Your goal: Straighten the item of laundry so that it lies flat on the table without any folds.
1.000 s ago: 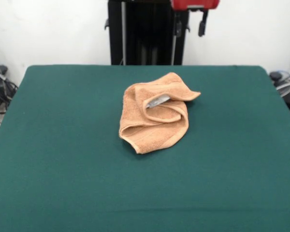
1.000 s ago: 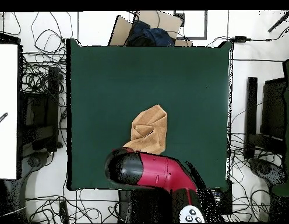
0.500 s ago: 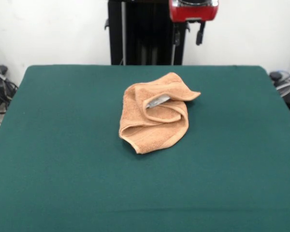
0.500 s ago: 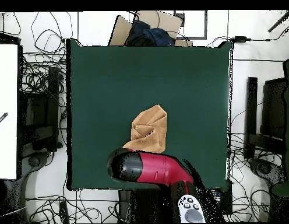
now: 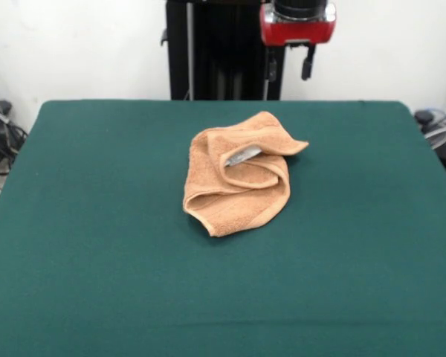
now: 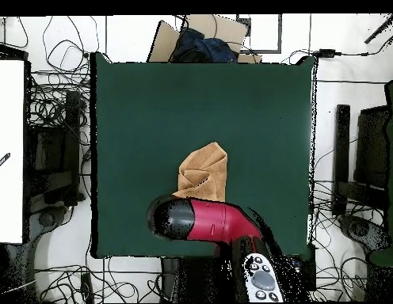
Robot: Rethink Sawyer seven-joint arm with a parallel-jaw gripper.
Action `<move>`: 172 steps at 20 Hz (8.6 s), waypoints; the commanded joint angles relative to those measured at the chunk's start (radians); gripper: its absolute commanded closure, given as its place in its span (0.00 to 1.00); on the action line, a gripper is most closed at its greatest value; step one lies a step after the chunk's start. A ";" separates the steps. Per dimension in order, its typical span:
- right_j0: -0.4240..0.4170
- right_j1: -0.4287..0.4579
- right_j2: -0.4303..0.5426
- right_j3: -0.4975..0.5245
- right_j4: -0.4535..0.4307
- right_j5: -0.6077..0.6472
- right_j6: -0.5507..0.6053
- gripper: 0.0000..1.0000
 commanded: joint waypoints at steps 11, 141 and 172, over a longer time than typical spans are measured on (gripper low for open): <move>-0.013 0.069 0.113 -0.113 -0.062 0.019 -0.003 0.00; 0.076 0.290 -0.024 -0.238 -0.155 -0.082 0.136 0.00; 0.052 0.650 -0.138 0.086 -0.172 -0.741 0.245 0.00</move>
